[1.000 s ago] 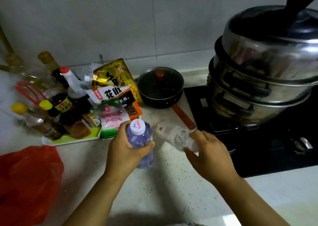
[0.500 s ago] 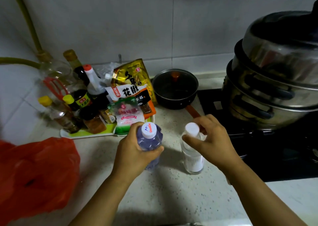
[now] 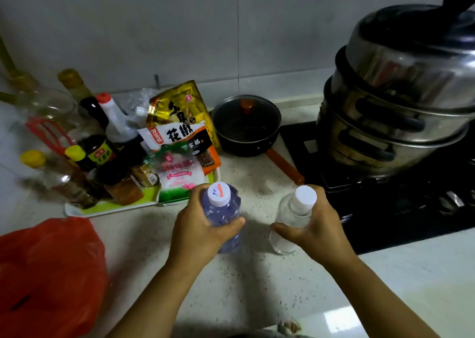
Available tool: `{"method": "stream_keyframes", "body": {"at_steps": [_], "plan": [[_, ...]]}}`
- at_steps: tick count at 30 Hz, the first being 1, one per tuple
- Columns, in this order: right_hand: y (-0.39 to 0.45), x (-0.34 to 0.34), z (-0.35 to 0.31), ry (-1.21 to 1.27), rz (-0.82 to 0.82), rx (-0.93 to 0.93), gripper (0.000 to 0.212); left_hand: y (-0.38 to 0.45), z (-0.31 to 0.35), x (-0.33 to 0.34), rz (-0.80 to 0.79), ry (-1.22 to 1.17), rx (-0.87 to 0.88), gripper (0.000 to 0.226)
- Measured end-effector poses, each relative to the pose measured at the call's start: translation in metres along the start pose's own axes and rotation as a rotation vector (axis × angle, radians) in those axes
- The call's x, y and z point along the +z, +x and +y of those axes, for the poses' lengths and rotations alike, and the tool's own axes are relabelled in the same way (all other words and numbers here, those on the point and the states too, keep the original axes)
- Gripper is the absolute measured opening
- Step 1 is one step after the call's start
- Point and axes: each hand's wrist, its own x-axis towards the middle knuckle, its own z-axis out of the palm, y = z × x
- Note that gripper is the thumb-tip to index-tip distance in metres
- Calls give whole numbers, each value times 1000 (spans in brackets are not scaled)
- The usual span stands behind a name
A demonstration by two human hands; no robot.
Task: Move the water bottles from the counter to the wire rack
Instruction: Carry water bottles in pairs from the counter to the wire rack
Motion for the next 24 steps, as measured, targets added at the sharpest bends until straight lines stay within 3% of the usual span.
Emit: {"method": "stream_keyframes", "body": {"at_steps": [5,12,17,24], "plan": [[-9,3,5,3,52,19,78,-6,-19,4,5,-31,-51,84],[-23,8,5,59,102,56,73,-8,-17,8,-3,-33,-79,72],[-42,-11,7,33,85,48,66,-22,1,12,-111,36,-87,76],[-104,-84,42,59,171,38,60,-70,59,64,-280,128,47,76]]}}
